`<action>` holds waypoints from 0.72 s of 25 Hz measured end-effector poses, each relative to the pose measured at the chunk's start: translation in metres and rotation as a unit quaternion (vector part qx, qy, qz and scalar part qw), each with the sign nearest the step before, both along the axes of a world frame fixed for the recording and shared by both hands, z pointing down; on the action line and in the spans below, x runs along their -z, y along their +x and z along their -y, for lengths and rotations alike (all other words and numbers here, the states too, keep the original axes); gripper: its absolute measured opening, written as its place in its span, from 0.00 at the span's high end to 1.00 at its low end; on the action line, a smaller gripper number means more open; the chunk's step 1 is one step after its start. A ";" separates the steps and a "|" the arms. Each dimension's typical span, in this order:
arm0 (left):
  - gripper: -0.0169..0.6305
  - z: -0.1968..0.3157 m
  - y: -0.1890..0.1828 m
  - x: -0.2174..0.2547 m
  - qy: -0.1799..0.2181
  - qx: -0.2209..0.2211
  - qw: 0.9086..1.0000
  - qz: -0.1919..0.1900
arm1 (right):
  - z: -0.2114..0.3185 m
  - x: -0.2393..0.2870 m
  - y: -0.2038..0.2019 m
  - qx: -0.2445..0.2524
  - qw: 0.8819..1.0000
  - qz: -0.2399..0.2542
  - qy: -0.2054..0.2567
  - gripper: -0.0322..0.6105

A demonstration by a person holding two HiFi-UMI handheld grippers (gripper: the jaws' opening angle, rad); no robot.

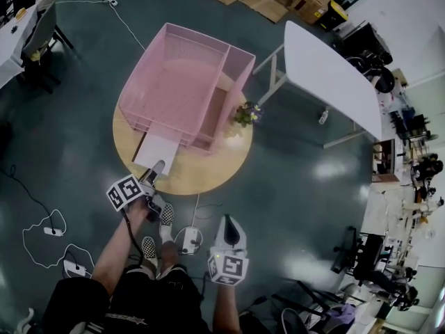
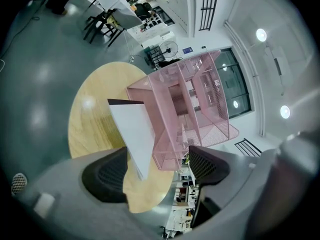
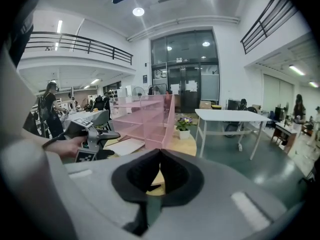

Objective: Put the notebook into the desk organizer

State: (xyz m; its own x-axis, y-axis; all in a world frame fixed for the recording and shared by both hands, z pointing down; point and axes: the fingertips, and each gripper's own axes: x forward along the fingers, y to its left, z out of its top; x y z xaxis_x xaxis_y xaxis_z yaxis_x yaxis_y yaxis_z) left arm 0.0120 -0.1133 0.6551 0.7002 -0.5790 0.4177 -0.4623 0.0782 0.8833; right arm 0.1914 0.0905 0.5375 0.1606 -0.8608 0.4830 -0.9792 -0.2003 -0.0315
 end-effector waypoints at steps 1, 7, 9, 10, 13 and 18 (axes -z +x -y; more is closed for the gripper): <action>0.38 0.003 0.002 -0.002 -0.001 0.000 1.000 0.000 | 0.002 -0.002 0.002 -0.001 1.000 0.001 -0.002 0.94; 0.38 0.017 0.015 -0.007 0.001 -0.003 1.000 -0.002 | 0.013 -0.012 0.011 -0.002 1.000 0.007 -0.011 0.94; 0.38 0.021 0.017 -0.010 -0.001 -0.001 1.000 -0.003 | 0.016 -0.015 0.013 -0.001 1.000 0.008 -0.015 0.94; 0.38 0.024 0.018 -0.012 -0.002 0.000 1.000 -0.003 | 0.018 -0.016 0.014 -0.001 1.000 0.008 -0.015 0.94; 0.38 0.030 0.020 -0.016 -0.006 0.001 1.000 -0.003 | 0.023 -0.018 0.016 0.000 1.000 0.009 -0.017 0.94; 0.38 0.040 0.025 -0.022 -0.009 0.002 1.000 -0.005 | 0.030 -0.024 0.021 -0.001 1.000 0.012 -0.026 0.94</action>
